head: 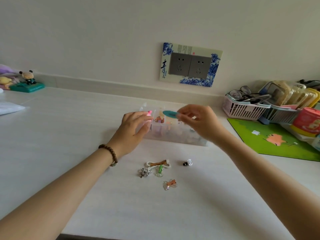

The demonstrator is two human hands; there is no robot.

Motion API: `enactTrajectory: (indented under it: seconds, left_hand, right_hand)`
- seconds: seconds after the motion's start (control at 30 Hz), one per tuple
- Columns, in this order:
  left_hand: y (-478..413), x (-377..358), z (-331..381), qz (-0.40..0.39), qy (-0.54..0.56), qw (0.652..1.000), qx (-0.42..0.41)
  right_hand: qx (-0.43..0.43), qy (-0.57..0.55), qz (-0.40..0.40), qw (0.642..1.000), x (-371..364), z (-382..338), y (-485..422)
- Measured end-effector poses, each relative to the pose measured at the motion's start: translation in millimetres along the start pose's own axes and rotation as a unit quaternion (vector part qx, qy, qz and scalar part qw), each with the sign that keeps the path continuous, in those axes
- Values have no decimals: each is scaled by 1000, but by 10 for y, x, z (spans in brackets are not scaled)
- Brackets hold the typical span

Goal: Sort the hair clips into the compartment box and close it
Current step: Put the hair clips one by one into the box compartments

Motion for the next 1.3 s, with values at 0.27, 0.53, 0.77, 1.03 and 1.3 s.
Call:
enactTrajectory:
  seconds: [0.27,0.53,0.77,1.03,1.3]
  left_hand:
    - [-14,-9,-26,-6,6,1000,3]
    - [-17,-4,-20,-8,1,1000,2]
    - [-10,-6,6,-1,-8,1000,-3]
    - [-1,-5,31,4,-12,1000,-4]
    - [7,-14,8,-3,0,1000,0]
  right_hand:
    - [-76,223,-153,960,-62,232,-508]
    - [39,243,-99,964,-264,-12,178]
    - [10,137,-136,981,-275,169,647]
    - [-33,45,-174,983,-466,387,687]
    - [56,1,-5,998,-70,-99,143]
Point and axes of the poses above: each hand's wrist, its own y-axis away from the middle knuckle, its own x-axis out of the back of the hand, z = x × y, the point moved 8 cm from there along -y, towards the middle knuckle, and after that the axes turned 14 degrees about -z, right-handed, at the moved point
